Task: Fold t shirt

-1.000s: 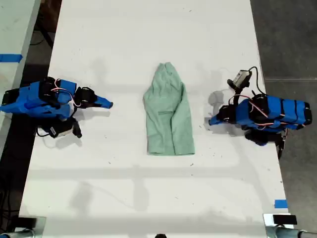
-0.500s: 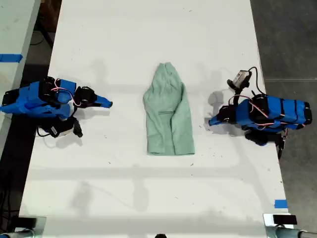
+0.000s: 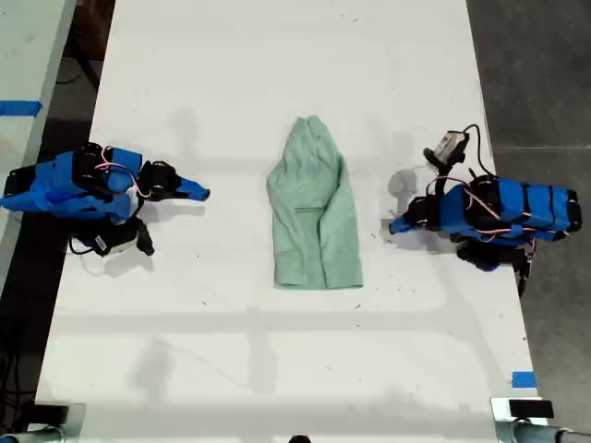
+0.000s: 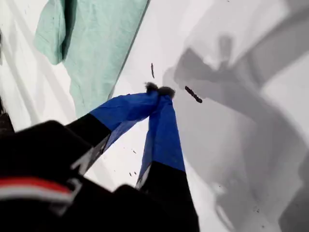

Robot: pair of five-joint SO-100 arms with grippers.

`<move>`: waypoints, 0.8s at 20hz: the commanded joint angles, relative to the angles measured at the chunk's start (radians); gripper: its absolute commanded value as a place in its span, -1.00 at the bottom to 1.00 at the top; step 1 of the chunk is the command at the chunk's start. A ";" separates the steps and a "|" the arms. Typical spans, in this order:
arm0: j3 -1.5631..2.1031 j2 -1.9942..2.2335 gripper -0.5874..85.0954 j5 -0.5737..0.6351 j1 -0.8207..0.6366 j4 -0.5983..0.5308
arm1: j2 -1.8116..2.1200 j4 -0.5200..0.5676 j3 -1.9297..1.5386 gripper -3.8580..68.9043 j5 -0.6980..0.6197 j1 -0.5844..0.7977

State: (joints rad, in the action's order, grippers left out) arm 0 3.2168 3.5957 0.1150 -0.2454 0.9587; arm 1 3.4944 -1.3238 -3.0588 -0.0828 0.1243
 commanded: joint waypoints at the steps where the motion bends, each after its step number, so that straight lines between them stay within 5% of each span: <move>1: 0.006 0.008 -0.99 -0.029 -0.012 0.009 | 0.011 0.002 -0.052 -0.94 0.011 -0.008; 16: 0.005 0.008 -0.99 -0.037 -0.011 0.015 | 0.011 0.002 -0.052 -0.94 0.008 -0.006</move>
State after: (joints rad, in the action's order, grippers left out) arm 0 3.2168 3.5972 0.1058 -0.2454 0.9587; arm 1 3.4944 -1.3238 -3.0588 -0.0828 0.1243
